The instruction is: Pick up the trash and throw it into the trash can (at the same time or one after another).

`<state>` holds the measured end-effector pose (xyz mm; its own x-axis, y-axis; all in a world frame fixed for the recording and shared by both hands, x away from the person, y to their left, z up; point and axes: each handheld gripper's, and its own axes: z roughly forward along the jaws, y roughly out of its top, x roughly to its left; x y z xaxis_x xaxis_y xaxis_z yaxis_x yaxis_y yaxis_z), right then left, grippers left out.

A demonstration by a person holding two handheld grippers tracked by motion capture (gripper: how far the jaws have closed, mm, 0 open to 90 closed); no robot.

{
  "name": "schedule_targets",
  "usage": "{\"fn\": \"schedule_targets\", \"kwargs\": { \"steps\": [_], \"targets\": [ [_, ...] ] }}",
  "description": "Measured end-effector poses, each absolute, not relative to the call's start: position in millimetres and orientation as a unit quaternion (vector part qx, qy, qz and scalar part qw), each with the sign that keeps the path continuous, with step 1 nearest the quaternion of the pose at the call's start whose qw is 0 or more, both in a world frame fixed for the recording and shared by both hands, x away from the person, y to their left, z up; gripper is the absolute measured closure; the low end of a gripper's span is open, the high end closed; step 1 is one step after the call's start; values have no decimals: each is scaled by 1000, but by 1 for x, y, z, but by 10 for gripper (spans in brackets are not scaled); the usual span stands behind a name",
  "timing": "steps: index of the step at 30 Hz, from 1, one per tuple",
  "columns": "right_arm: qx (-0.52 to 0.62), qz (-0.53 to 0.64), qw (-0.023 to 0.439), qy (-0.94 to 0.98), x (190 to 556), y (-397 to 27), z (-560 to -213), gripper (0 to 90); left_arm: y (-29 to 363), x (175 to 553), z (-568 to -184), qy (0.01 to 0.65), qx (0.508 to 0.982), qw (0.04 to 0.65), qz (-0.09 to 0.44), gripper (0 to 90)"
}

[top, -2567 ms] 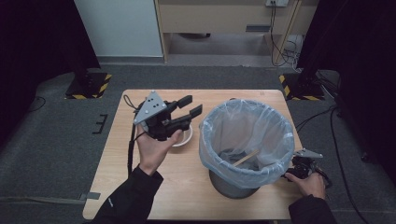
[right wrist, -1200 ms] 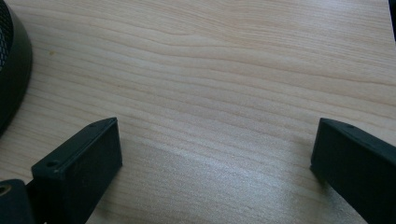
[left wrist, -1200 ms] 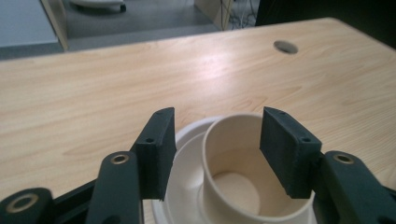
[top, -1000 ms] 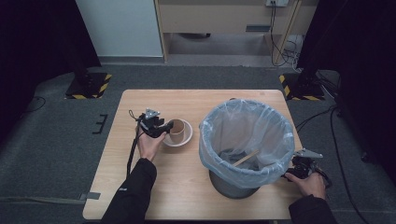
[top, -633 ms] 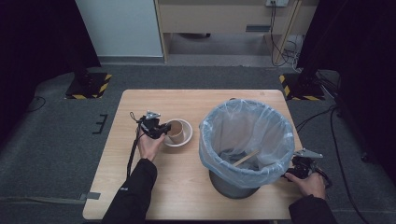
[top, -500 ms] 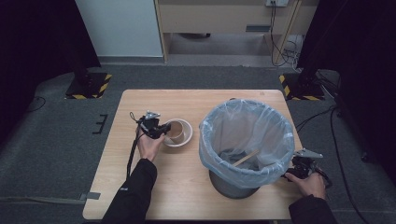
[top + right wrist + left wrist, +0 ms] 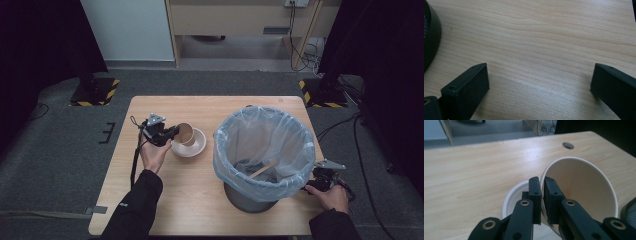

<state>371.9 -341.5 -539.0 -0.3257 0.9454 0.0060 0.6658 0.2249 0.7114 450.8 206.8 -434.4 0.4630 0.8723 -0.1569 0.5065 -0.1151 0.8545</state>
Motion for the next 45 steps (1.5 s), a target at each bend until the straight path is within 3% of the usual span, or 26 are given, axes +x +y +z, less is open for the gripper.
{"fn": "schedule_targets", "kwargs": {
  "steps": [12,26,45],
  "targets": [
    [537,315,222,751,372,-341,-539,20,215,414,-390,432,706,519,213,845],
    [536,315,220,751,372,-341,-539,20,239,380,-329,394,635,619,241,845],
    [536,315,220,751,372,-341,-539,20,224,348,-294,327,603,685,247,845]
  ]
}}
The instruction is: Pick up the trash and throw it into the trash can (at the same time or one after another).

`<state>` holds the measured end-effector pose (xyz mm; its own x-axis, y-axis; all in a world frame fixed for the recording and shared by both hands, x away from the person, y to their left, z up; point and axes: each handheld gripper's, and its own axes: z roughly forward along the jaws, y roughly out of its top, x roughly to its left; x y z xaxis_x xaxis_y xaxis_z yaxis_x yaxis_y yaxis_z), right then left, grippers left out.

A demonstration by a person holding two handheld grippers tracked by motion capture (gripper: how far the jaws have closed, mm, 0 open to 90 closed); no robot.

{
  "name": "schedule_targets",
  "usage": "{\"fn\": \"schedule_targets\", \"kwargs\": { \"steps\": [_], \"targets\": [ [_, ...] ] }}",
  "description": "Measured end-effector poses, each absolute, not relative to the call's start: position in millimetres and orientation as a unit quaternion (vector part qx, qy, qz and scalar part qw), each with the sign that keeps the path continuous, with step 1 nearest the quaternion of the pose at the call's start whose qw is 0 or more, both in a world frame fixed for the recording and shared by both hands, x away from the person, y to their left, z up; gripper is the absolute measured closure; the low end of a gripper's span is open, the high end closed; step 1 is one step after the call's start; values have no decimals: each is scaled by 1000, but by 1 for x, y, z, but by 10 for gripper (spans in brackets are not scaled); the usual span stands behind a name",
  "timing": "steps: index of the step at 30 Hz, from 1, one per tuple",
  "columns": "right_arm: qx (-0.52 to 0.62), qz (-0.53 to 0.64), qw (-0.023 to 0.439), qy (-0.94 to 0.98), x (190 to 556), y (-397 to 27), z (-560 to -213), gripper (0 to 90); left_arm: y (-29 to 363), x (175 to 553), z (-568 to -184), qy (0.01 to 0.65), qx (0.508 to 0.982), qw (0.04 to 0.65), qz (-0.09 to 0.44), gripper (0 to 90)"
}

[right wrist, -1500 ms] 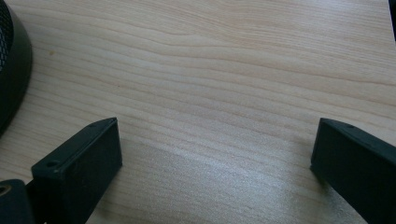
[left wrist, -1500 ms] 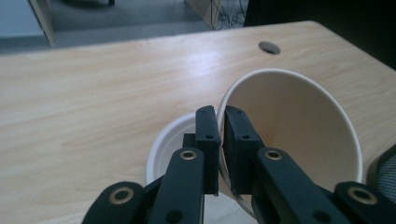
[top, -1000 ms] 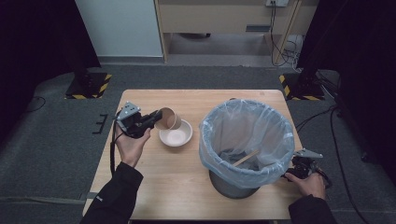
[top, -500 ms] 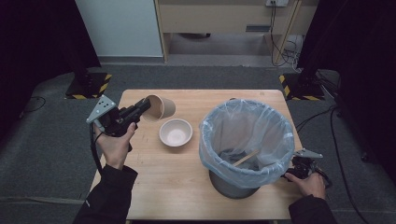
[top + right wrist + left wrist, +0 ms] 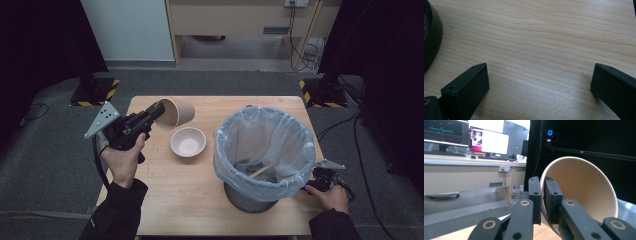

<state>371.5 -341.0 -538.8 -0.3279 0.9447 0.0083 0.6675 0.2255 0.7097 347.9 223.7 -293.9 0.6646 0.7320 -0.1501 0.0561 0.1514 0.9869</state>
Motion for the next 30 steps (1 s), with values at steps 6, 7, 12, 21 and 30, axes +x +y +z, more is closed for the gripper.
{"fn": "schedule_targets", "kwargs": {
  "steps": [6,7,12,21,30],
  "targets": [
    [537,315,219,751,371,-341,-539,20,207,336,-284,298,603,699,243,845],
    [537,315,219,751,371,-341,-539,20,205,335,-283,295,604,700,242,845],
    [536,315,220,751,372,-341,-539,20,195,328,-277,276,606,707,240,845],
    [536,316,220,751,372,-341,-539,20,181,327,-268,261,599,719,235,845],
    [536,316,220,751,372,-341,-539,20,159,329,-256,241,602,725,230,845]
  ]
}}
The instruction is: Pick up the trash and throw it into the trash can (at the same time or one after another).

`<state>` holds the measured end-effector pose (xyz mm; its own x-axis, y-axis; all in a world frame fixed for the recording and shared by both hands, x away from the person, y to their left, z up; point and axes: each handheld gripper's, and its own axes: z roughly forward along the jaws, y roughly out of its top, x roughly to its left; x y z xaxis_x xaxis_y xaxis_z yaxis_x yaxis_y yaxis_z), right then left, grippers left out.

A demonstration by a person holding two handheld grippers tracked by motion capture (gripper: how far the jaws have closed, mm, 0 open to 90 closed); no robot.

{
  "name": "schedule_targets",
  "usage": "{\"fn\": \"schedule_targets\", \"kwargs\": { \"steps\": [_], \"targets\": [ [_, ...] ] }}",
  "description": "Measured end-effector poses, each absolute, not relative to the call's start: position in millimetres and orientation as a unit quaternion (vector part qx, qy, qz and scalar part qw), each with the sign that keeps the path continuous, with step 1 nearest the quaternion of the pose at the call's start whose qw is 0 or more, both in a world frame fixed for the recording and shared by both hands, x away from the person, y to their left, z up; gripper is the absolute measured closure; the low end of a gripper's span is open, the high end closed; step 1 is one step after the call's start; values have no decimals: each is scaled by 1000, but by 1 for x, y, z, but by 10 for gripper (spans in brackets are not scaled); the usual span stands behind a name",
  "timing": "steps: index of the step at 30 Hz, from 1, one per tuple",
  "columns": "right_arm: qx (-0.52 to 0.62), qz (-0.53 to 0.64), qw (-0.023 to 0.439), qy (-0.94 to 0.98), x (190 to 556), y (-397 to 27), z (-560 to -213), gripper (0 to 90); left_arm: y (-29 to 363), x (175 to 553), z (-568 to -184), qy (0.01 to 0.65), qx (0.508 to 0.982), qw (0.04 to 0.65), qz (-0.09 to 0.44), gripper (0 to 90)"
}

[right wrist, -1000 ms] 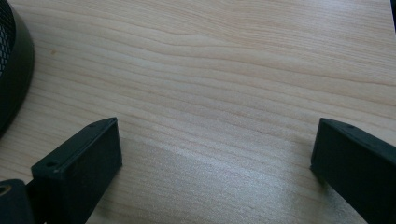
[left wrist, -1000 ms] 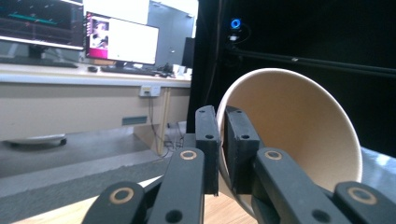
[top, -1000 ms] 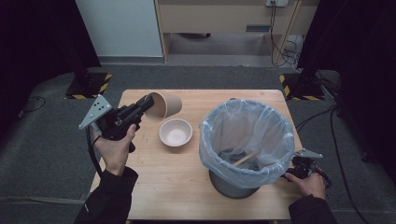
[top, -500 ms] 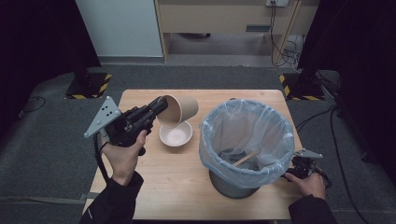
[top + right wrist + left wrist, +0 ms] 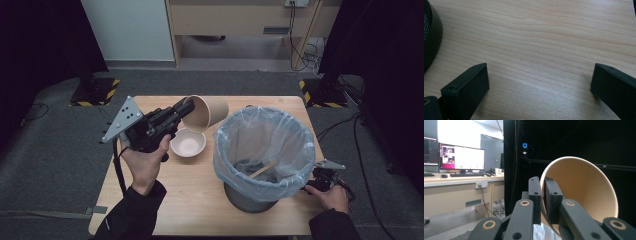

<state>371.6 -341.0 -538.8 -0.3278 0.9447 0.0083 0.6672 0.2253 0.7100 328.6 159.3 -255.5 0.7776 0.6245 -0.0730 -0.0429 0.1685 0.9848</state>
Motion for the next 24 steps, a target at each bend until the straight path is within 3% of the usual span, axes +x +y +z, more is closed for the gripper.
{"fn": "schedule_targets", "kwargs": {
  "steps": [14,24],
  "targets": [
    [536,316,220,751,372,-341,-539,20,113,332,-259,215,625,722,203,845],
    [536,315,220,751,372,-341,-539,20,73,338,-279,200,668,696,172,844]
  ]
}}
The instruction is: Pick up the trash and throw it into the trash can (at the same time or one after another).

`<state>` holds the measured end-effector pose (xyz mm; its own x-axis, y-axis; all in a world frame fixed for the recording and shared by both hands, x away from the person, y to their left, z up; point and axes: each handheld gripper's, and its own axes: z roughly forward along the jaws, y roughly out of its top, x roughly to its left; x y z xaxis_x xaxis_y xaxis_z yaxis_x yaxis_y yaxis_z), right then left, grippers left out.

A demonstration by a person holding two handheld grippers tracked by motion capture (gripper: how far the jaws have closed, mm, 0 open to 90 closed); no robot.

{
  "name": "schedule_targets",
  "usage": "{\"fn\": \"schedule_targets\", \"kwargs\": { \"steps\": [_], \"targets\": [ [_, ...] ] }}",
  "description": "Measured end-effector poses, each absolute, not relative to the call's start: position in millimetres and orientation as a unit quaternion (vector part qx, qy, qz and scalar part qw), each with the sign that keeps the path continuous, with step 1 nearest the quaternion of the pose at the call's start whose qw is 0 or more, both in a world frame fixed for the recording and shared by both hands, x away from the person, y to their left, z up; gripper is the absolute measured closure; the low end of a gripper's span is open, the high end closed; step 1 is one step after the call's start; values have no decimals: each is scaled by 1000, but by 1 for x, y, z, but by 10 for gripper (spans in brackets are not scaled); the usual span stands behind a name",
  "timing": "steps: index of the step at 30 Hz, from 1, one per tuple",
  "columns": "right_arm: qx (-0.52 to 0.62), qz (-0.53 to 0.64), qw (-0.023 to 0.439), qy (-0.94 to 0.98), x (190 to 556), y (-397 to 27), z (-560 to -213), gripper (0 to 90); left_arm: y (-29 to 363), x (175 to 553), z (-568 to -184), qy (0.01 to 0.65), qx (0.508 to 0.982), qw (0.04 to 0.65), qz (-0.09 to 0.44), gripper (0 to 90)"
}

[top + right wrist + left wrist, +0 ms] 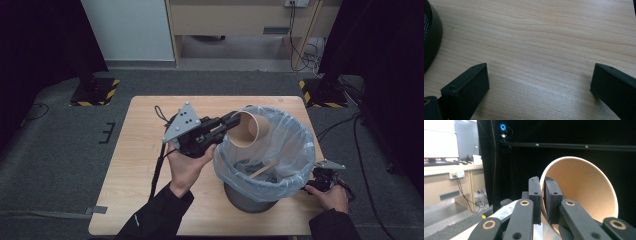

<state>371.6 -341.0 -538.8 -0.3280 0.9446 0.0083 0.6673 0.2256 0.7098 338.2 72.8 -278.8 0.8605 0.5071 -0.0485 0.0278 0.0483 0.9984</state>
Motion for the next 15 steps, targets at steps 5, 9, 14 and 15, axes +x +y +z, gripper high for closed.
{"fn": "schedule_targets", "kwargs": {
  "steps": [5,9,14,15],
  "targets": [
    [536,316,220,751,372,-341,-539,20,60,345,-288,200,686,683,150,760],
    [536,316,220,751,372,-341,-539,20,62,347,-288,199,682,686,153,624],
    [536,316,220,751,372,-341,-539,20,81,345,-281,208,674,686,177,568],
    [536,316,220,751,372,-341,-539,20,87,345,-279,211,673,684,184,548]
  ]
}}
